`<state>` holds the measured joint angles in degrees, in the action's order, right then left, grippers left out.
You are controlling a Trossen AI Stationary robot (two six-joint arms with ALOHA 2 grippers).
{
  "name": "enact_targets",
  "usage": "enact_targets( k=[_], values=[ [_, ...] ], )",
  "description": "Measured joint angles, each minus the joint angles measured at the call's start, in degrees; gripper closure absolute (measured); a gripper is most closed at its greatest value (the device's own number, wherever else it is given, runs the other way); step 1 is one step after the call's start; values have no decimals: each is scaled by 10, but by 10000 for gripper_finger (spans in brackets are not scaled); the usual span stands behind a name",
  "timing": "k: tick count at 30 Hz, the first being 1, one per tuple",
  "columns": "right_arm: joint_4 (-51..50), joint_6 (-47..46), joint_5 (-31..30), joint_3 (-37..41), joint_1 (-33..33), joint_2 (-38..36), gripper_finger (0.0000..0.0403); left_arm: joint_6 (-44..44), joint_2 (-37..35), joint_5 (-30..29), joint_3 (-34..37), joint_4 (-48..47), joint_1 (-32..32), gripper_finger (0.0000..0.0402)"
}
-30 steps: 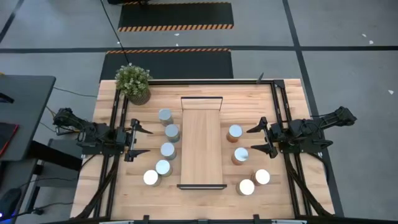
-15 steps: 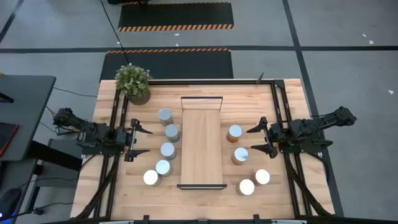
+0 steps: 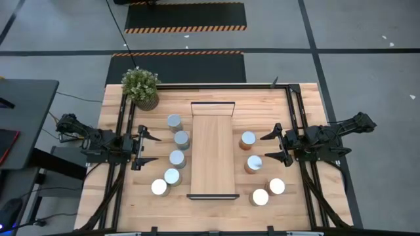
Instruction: Pick and place cans onto a shelf
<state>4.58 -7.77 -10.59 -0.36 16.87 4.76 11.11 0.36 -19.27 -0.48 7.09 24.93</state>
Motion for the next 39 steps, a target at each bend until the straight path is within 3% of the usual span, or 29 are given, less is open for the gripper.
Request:
enact_targets(
  k=[8, 12, 14, 21, 27, 31, 39],
  values=[
    [0, 0, 0, 0, 0, 0, 43, -10, 0, 0, 0, 7, 0, 44],
    [1, 0, -4, 0, 0, 0, 43, -143, 0, 0, 0, 31, 1, 44],
    [5, 4, -22, 0, 0, 0, 43, -167, 0, 0, 0, 45, 0, 44],
    [60, 85, -113, 0, -2, 0, 43, -2, 0, -5, 0, 115, 0, 44],
    [234, 217, -152, 0, -31, 3, 43, 106, 0, -8, 0, 177, 0, 44],
    [314, 196, -180, 0, -72, 5, 43, 154, 0, 7, 0, 194, 0, 44],
    [319, 147, -217, 0, -164, 37, 43, 166, 0, 43, 0, 191, 0, 44]
  ],
)
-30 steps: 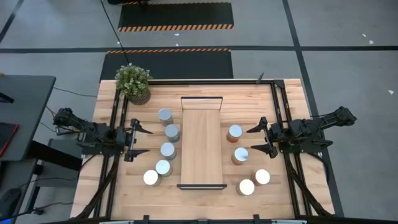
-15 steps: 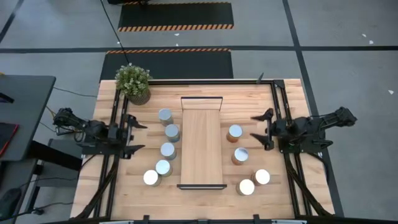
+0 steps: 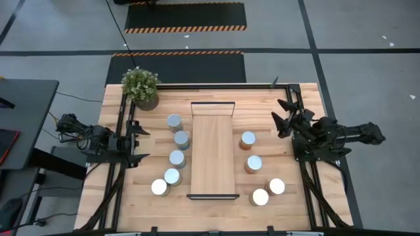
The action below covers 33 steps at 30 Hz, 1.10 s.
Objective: Pick and place cans onto a shelf
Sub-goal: Put the top canned pineapple on the shelf
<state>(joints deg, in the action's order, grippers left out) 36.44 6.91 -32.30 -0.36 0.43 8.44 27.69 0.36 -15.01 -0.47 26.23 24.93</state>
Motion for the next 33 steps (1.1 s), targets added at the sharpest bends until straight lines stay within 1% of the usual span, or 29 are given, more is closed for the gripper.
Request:
enact_targets(
  k=[2, 5, 6, 10, 12, 18, 24, 28, 33],
  values=[
    [-1, -22, 1, 0, -20, 13, 43, 0, 0, 1, 0, 1, 0, 44],
    [-1, -44, 20, 0, -46, 38, 43, 1, 0, 1, 0, 1, 0, 44],
    [-1, -46, 38, 0, -54, 47, 43, 2, 0, 1, 0, 1, 0, 44],
    [-4, -68, 144, -1, -73, 95, 43, 24, 0, 1, 0, 1, 0, 44],
    [-31, -81, 155, -15, -77, 126, 43, 33, 0, 1, 0, 6, 0, 44],
    [-205, -84, 146, -112, -77, 236, 43, 46, 0, -5, 0, 54, 0, 44],
    [-365, -82, 149, -223, -73, 346, 43, 47, 0, -18, 0, 64, 0, 44],
    [-495, -99, 159, -301, -53, 413, 43, 45, 0, -18, 0, 63, 0, 44],
    [-655, -133, 155, -408, -18, 485, 43, 26, 0, -19, 0, 62, 0, 44]
  ],
)
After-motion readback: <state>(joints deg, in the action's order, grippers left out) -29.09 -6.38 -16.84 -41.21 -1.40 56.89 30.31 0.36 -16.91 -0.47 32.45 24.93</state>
